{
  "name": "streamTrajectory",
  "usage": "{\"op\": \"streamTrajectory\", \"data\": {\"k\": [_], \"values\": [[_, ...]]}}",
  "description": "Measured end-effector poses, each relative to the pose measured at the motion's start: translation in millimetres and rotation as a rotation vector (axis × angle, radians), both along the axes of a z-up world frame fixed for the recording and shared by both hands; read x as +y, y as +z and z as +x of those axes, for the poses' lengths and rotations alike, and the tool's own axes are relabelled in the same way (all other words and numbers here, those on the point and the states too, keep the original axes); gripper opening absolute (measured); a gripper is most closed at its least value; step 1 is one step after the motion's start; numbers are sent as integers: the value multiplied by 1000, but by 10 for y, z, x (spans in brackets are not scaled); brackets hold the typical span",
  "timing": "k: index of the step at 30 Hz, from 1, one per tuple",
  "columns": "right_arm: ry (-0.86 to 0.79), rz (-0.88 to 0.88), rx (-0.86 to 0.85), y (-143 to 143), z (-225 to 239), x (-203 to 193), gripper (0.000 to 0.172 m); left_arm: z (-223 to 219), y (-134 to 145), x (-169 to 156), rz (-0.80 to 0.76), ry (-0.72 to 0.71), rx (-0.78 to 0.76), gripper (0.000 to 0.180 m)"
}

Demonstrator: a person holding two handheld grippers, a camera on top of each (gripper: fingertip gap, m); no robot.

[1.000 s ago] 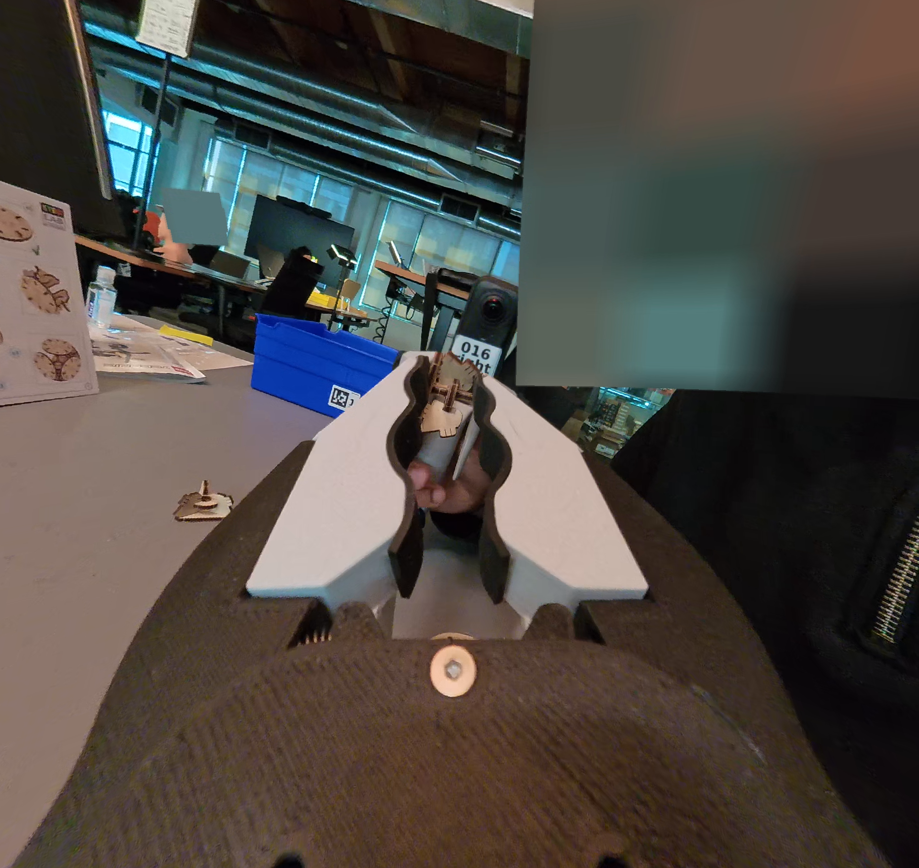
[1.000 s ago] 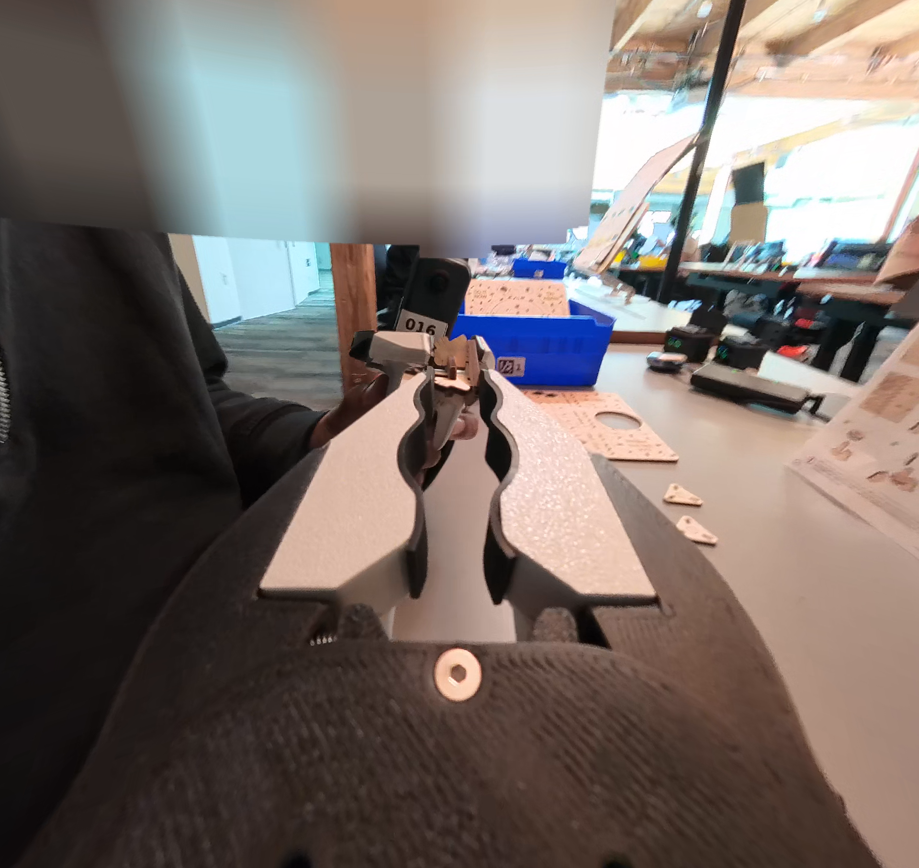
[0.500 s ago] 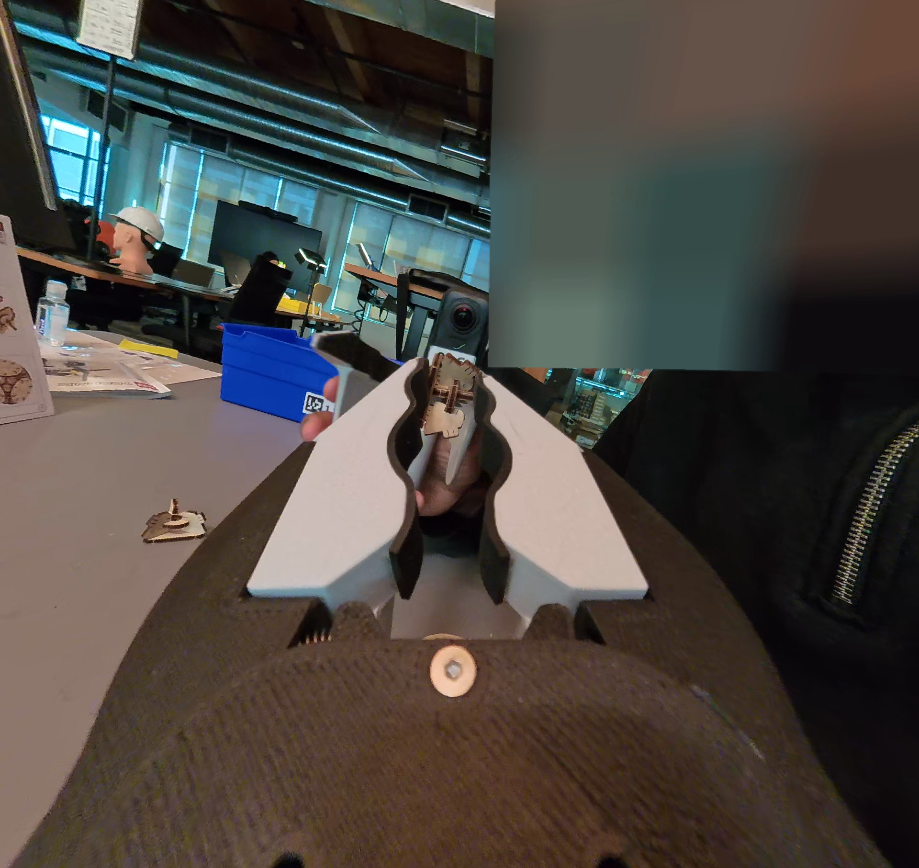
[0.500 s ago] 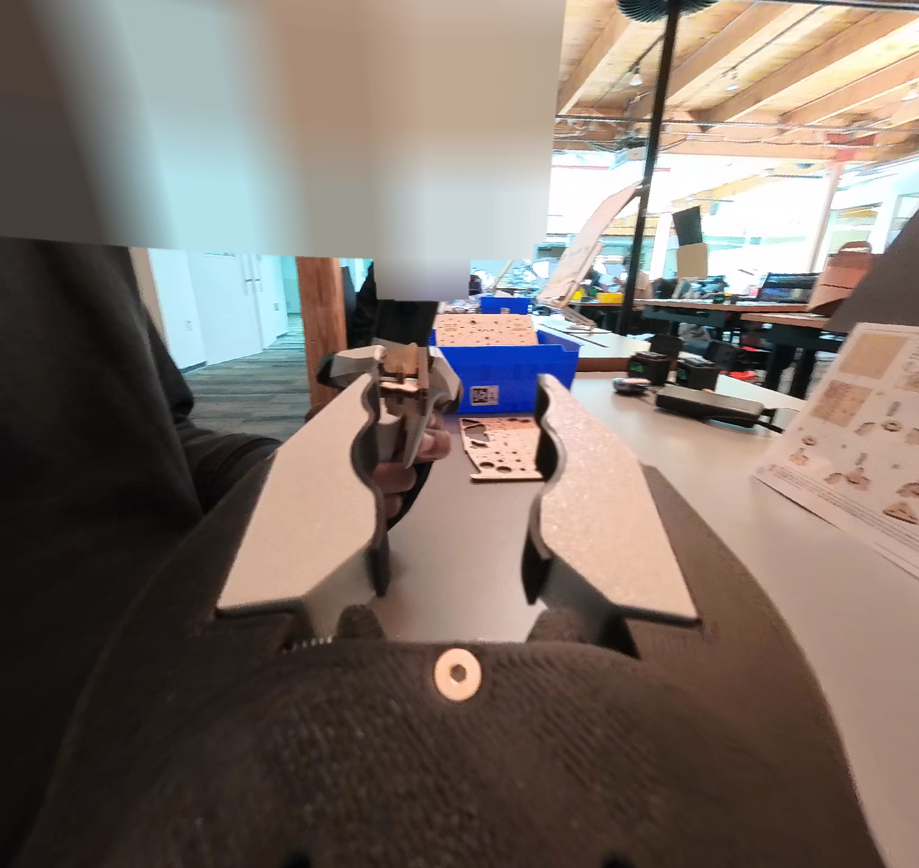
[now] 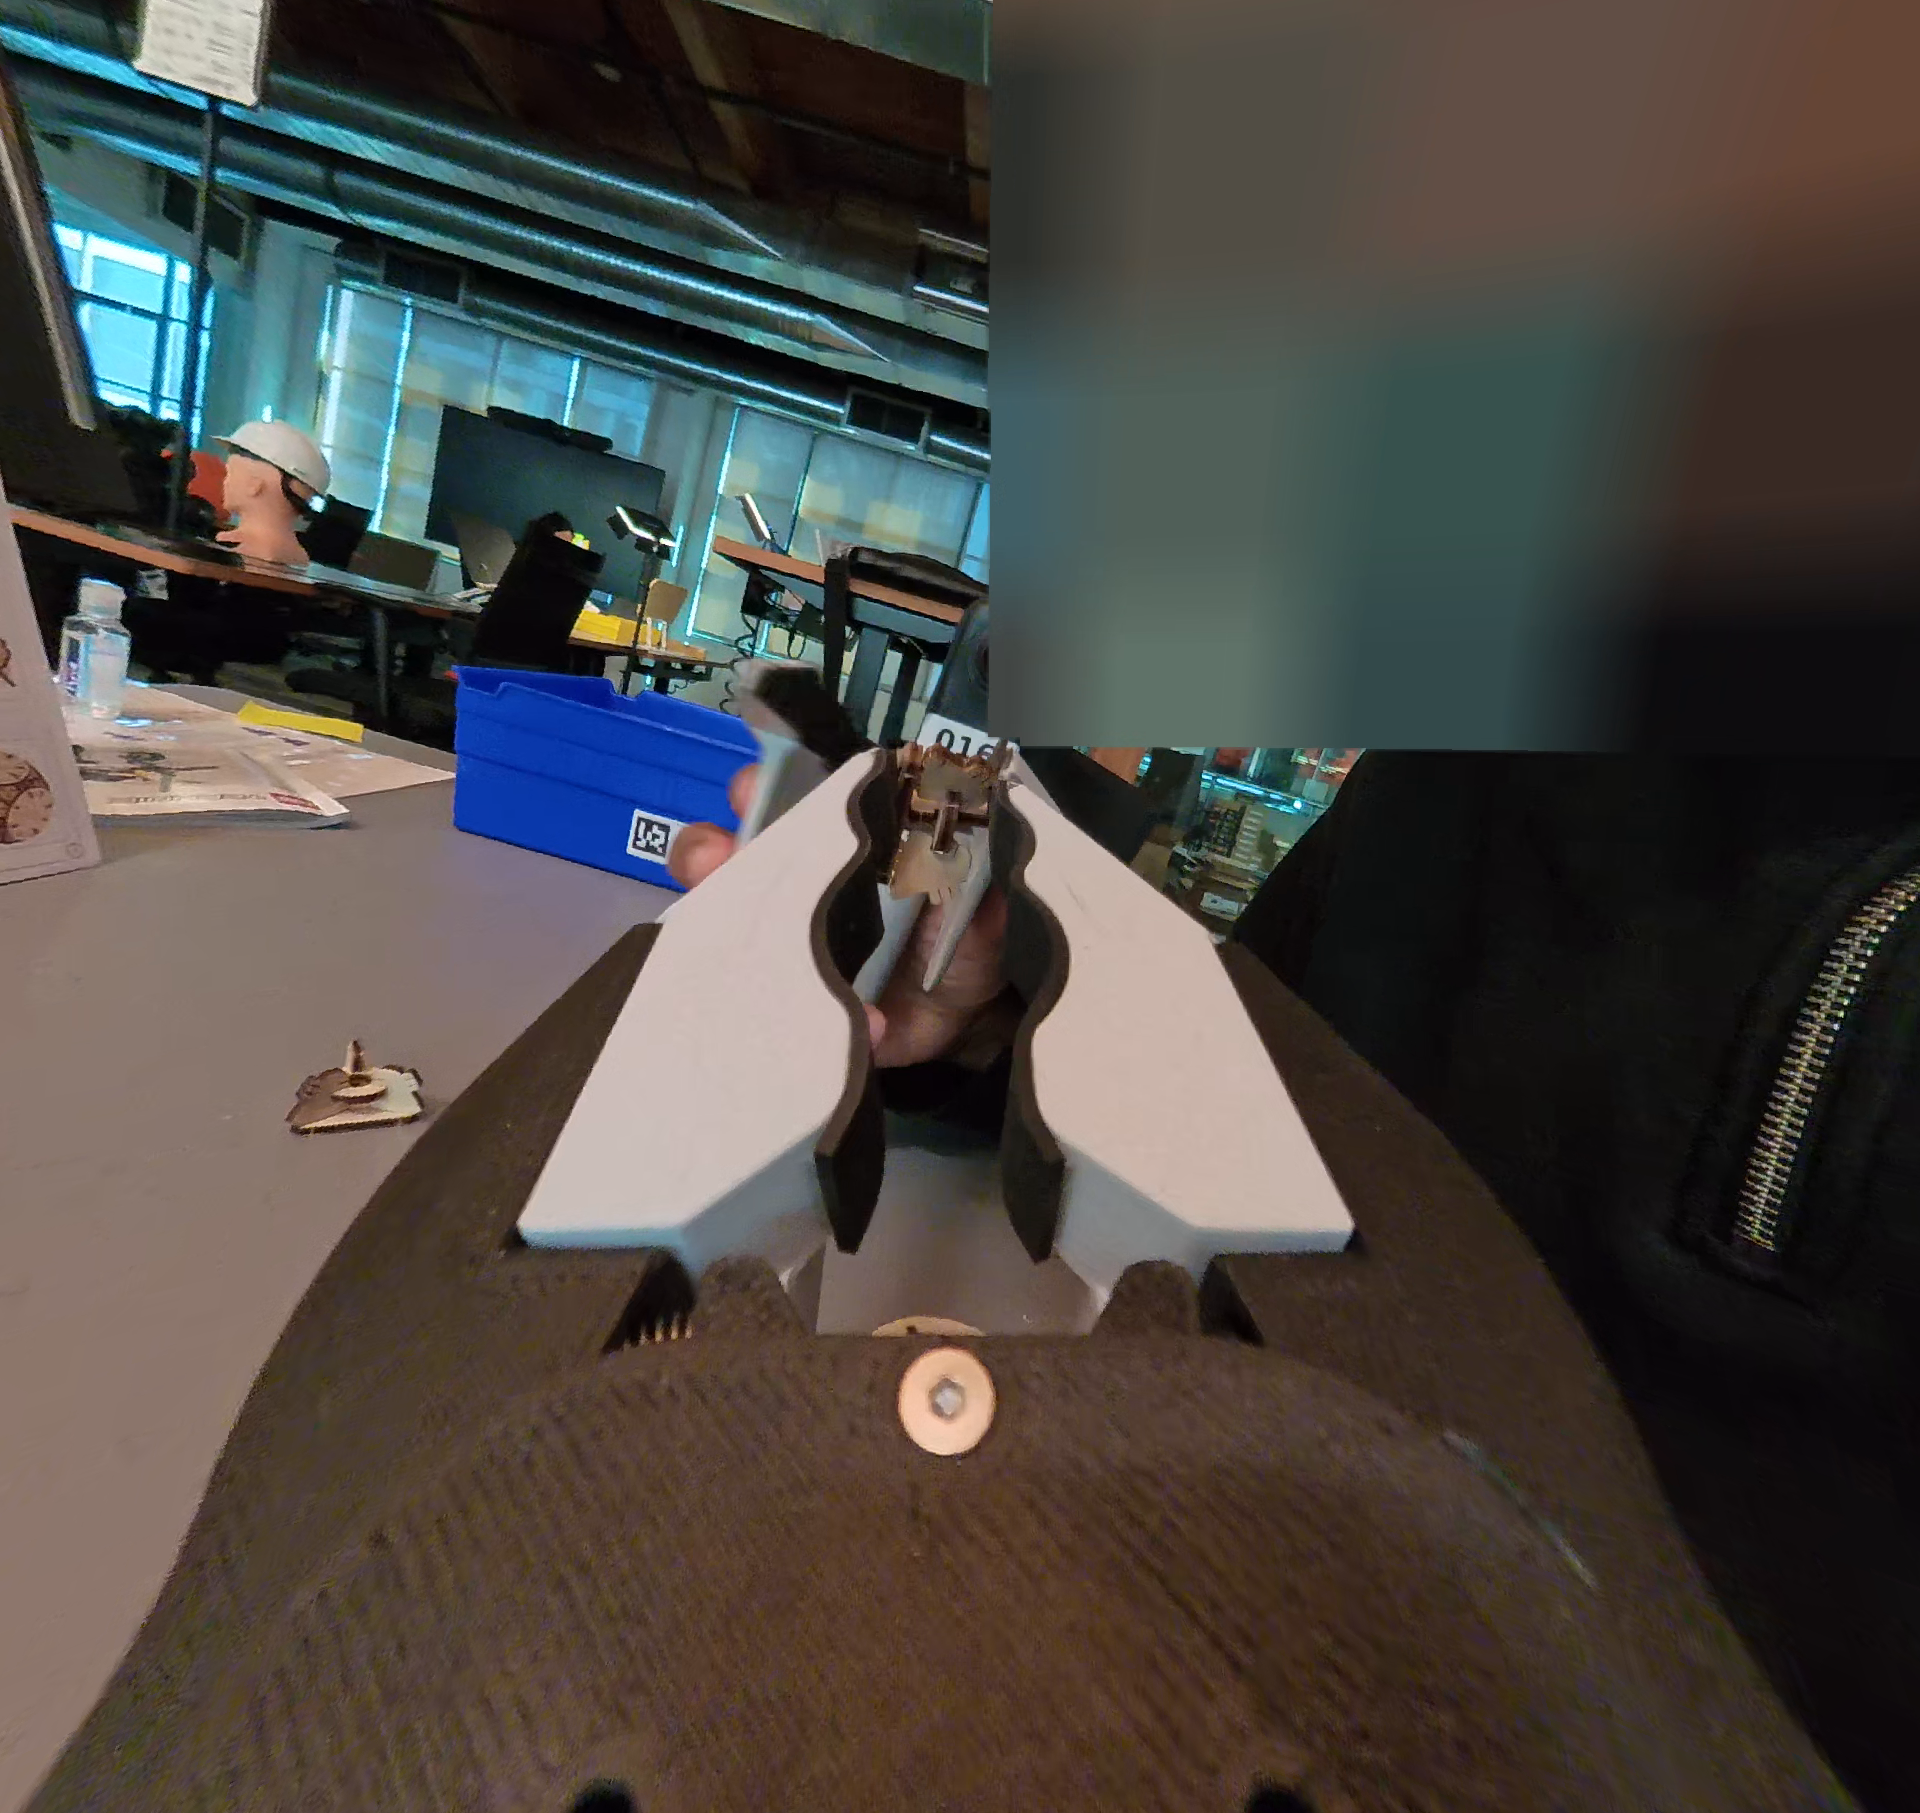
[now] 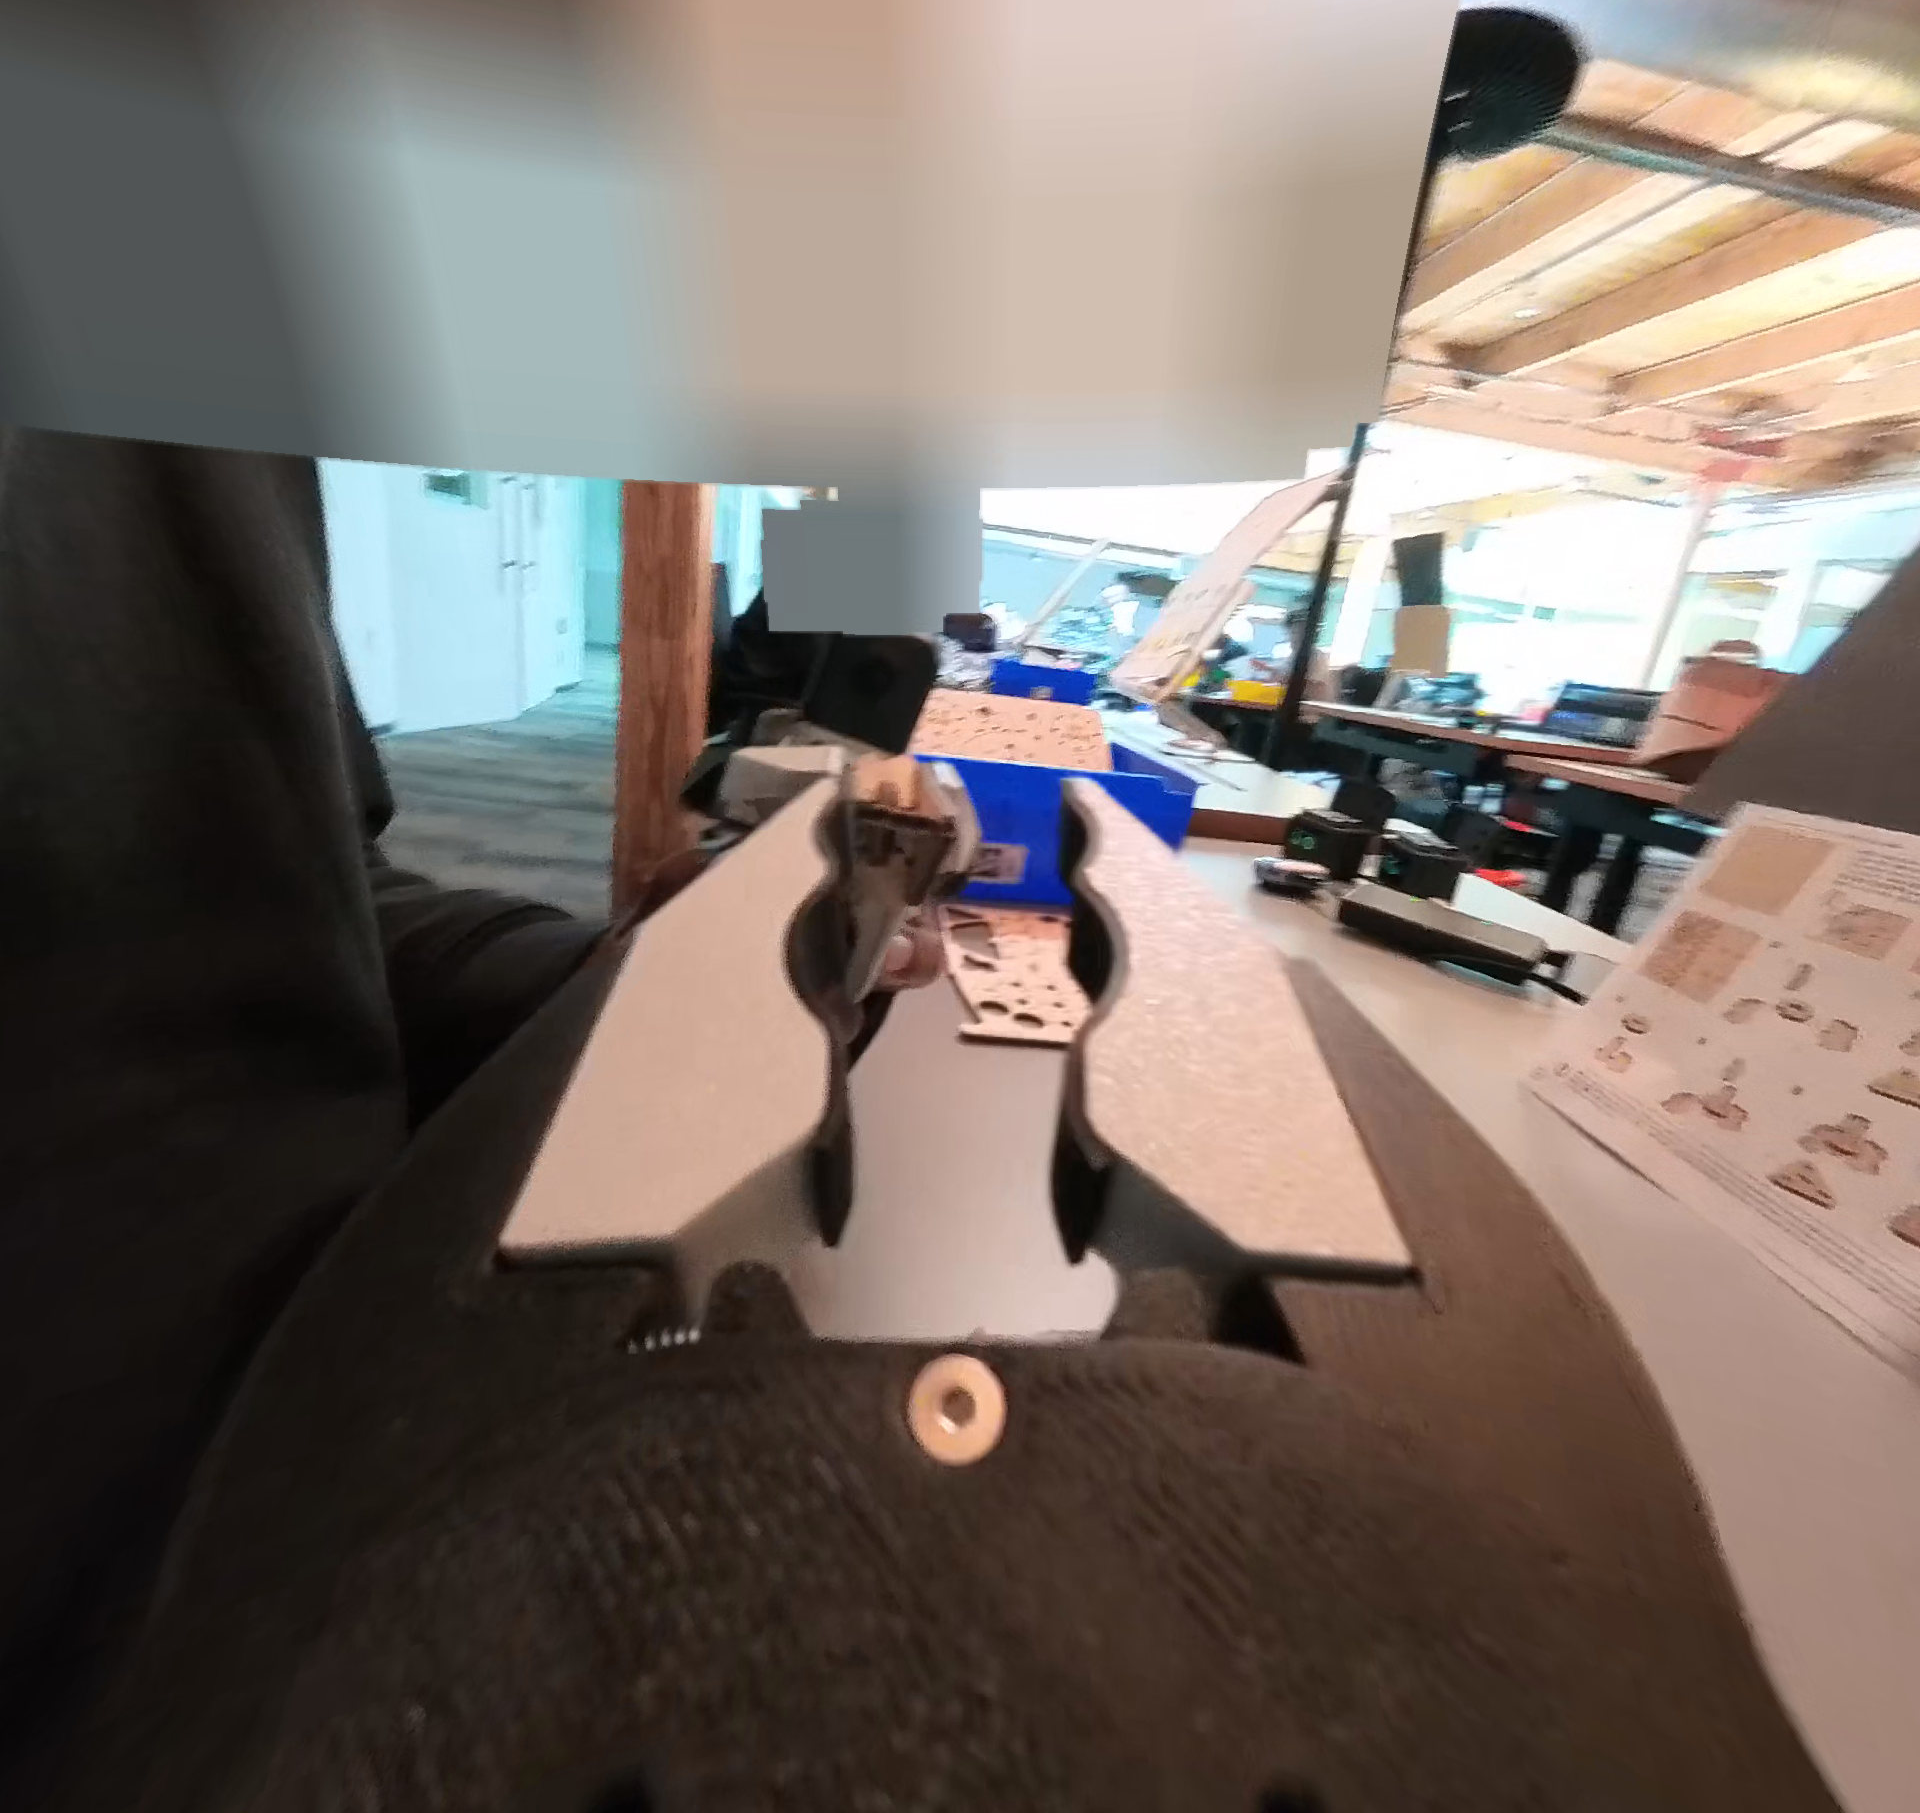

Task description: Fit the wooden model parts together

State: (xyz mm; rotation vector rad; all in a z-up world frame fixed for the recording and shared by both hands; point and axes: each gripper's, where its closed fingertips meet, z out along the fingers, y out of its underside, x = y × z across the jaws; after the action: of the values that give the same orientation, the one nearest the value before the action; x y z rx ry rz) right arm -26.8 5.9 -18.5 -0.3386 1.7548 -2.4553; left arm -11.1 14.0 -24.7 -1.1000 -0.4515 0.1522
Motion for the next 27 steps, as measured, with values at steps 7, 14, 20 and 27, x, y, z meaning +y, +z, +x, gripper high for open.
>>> {"op": "streamTrajectory", "data": {"k": [7, 14, 20, 27], "values": [[147, 60, 24, -44, 165, 49, 0, -17, -34, 24, -41, 27, -1, 15], [82, 14, -39, 6, 69, 29, 38, 1, -5, 15, -26, 26, 16, 15], [151, 61, -101, -47, 120, -8, 50, 10, 17, -6, -3, 17, 17, 15], [204, 79, -79, -60, 183, 17, 27, 13, 18, 5, -6, 13, 18, 15]]}}
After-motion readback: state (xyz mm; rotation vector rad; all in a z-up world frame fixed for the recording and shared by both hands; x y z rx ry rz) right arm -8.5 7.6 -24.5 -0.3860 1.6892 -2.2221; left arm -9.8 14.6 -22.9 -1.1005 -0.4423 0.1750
